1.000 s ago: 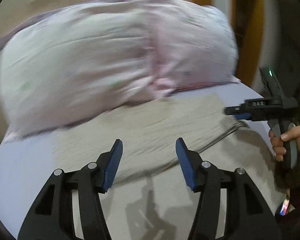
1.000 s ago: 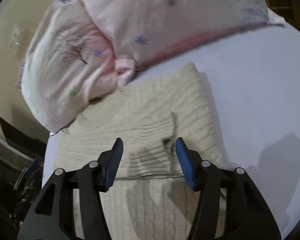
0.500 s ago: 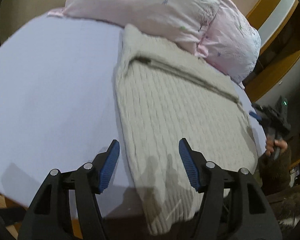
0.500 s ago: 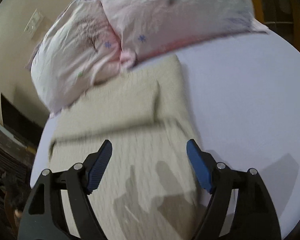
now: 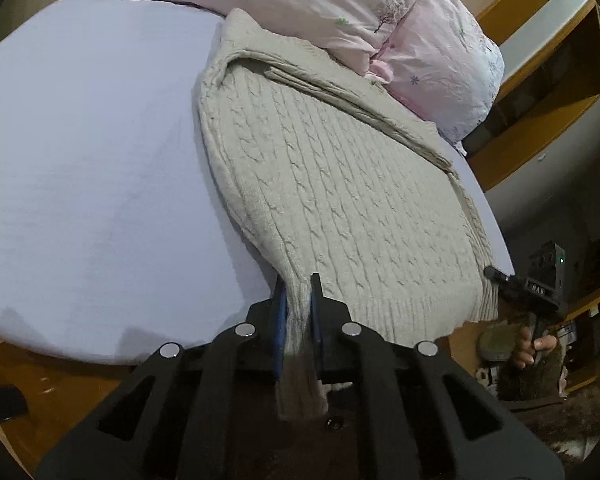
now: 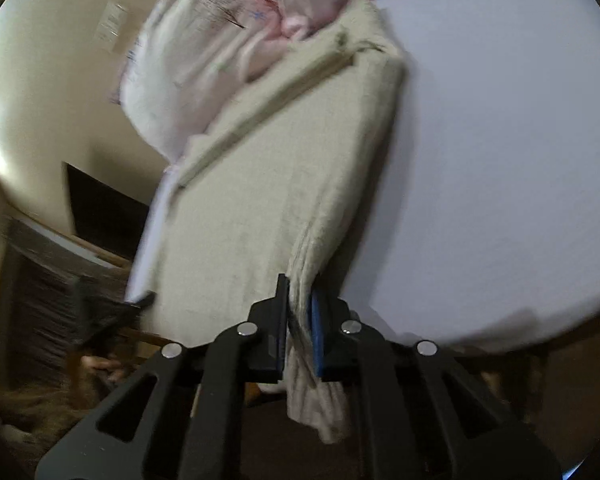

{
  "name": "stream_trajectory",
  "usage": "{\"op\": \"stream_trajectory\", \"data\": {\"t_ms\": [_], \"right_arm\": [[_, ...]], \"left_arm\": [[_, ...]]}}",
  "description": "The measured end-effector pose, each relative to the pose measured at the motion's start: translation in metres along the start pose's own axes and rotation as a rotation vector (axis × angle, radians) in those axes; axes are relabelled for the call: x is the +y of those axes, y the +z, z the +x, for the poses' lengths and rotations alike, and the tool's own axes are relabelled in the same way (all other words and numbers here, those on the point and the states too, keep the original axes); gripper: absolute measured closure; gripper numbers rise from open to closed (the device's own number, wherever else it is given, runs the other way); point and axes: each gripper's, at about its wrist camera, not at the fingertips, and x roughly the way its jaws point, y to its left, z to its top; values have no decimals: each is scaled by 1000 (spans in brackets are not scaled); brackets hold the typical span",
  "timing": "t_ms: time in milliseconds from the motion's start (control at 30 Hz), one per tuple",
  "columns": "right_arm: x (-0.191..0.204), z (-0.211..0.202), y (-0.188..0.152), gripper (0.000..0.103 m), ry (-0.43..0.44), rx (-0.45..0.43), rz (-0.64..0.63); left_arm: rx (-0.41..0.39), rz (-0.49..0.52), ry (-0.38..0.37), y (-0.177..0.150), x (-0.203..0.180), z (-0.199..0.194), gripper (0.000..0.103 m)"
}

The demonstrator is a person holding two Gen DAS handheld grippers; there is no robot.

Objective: Fold small clothes

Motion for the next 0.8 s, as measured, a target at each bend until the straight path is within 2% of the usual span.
{"op": "stream_trajectory", "data": {"t_ms": [67,167,233,300,333,367,433,467,533,567,600,633,667,700,733,767,800], "right_arm": [[5,-8,15,95,110,-55,14],[23,-24,54,97,203,-161,-16],[31,-28,95,97,259,-236,-19],[31,-24,134,97,275,-291,-7],[28,-15,161,97,257,-332,10],[22,-6,179,97,244,-356,37],[-1,21,218,96,187,-393,157],[-17,40,235,94,119,-392,241],[-39,71,252,84,-9,-352,347],[-46,79,253,77,-39,-335,388],[-50,84,250,75,-38,-331,416],[-49,82,247,64,-19,-343,399],[-44,76,244,49,-24,-361,357],[-38,71,245,42,-45,-388,316],[-27,64,245,30,-82,-435,265],[-19,60,247,30,-108,-461,224],[-14,58,250,30,-130,-474,186]], "left_arm": [[-23,25,-37,9,-7,-6,94],[-102,59,-91,38,-17,-21,94],[-187,87,-98,75,-24,-29,94],[-250,91,-64,117,-29,-22,94],[-279,66,-46,149,-24,-10,94],[-284,51,-36,165,-20,-3,94],[-290,-9,28,212,-5,32,94],[-266,-42,77,237,7,57,93],[-192,-131,119,260,29,89,93],[-143,-197,91,266,42,100,92],[-113,-273,32,267,56,105,92],[-123,-293,0,265,62,102,90],[-148,-283,-18,263,65,96,80],[-179,-263,-11,258,66,85,69],[-206,-254,9,254,66,76,46],[-235,-245,27,248,66,67,30],[-248,-231,30,243,66,60,29]]}}
